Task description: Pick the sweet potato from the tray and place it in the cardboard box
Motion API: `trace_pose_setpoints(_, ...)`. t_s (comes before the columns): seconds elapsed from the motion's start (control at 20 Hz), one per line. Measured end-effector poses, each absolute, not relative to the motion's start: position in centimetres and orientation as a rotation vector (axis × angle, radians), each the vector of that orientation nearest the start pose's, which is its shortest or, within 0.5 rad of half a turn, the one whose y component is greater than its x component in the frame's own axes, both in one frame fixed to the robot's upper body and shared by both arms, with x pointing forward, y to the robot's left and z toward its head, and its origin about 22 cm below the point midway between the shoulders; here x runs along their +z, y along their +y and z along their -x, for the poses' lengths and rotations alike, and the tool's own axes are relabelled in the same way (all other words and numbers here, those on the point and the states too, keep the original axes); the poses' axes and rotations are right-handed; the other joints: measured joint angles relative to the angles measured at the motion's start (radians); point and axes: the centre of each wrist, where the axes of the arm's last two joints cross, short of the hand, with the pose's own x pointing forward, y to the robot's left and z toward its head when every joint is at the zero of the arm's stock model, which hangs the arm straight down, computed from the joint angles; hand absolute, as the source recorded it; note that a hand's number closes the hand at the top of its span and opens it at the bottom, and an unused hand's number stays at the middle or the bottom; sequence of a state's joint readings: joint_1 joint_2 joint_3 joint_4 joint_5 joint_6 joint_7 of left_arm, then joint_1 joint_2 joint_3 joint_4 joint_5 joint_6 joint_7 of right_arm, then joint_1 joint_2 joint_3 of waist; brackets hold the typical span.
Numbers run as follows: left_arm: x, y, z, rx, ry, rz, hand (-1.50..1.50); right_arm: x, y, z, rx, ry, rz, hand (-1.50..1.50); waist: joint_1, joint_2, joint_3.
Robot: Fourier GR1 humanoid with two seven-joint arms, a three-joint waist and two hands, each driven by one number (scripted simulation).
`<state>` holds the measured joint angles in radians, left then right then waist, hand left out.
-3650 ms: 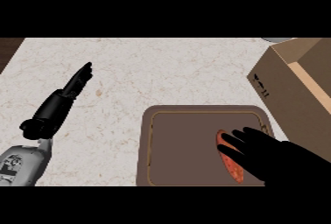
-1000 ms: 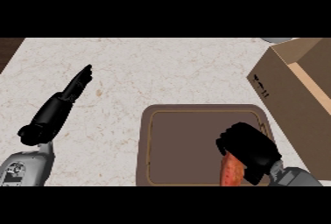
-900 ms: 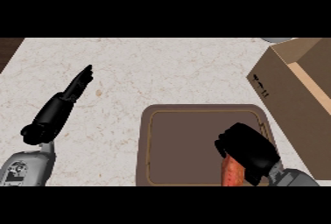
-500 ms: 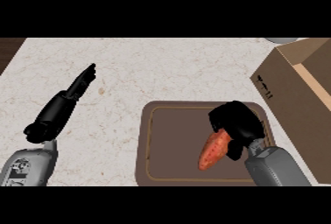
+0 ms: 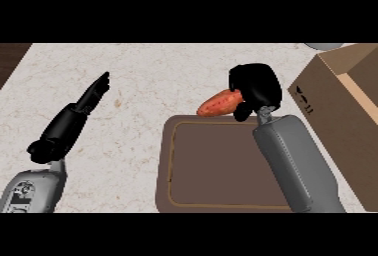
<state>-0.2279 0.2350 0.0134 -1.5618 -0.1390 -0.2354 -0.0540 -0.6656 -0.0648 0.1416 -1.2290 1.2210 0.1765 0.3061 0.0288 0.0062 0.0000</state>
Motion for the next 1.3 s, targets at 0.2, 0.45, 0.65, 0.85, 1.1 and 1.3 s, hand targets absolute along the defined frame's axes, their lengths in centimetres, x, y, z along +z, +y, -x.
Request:
trace_pose_setpoints(0.2, 6.9, 26.7, -29.2, -0.537, -1.749, -0.094, 0.0, 14.6, -12.0, -37.3, 1.11, -1.419, 1.146, 1.5, -0.015, -0.005, 0.0)
trace_pose_setpoints(0.45, 6.4, 26.9, -29.1, -0.526, -1.744, -0.103, 0.0, 18.9, -12.8, -37.5, 0.821, -1.436, 1.275, 1.5, -0.026, -0.008, 0.0)
trace_pose_setpoints(0.65, 6.3, 26.9, -29.1, -0.531, -1.747, -0.105, 0.0, 20.9, -15.2, -37.7, 0.589, -1.402, 1.346, 1.5, -0.029, -0.007, 0.0)
trace_pose_setpoints(0.85, 6.7, 27.0, -29.2, -0.529, -1.751, -0.105, 0.0, 22.9, -19.9, -38.2, 0.428, -1.349, 1.401, 1.5, -0.03, -0.007, 0.0)
trace_pose_setpoints(1.1, 6.5, 27.1, -29.1, -0.528, -1.751, -0.096, 0.0, 23.9, -25.5, -38.5, 0.327, -1.279, 1.446, 1.5, -0.028, -0.006, 0.0)
trace_pose_setpoints(1.3, 6.3, 26.7, -29.0, -0.529, -1.745, -0.094, 0.0, 23.3, -29.2, -38.6, 0.384, -1.178, 1.473, 1.5, -0.029, -0.006, 0.0)
